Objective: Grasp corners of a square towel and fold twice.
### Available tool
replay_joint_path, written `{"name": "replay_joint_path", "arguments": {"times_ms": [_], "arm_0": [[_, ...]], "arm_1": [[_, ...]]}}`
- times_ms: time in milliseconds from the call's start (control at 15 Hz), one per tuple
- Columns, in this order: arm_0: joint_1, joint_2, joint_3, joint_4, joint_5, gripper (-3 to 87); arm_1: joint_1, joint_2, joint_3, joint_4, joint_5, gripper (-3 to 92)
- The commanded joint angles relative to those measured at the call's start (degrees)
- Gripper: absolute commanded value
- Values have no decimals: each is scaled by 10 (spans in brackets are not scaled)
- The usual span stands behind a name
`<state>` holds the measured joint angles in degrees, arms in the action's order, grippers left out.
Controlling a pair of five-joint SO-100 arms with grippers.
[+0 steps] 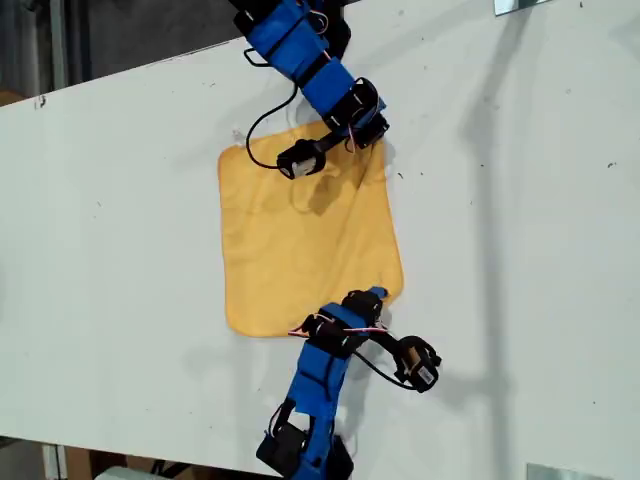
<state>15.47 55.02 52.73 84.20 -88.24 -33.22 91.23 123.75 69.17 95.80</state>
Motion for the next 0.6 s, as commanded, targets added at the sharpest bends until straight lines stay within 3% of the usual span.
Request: {"name": "replay_joint_path", "arguments": {"times_ms": [0,267,533], "arm_0": [[16,39,-31,31,-18,153],[16,4,-18,26,-90,169],[10,-5,-17,-51,-188,184]], "arm_1": [[-4,1,-28,-7,3,-1],[-7,-4,-33,-16,0,-1],[-5,-5,-35,-16,0,-1]]}}
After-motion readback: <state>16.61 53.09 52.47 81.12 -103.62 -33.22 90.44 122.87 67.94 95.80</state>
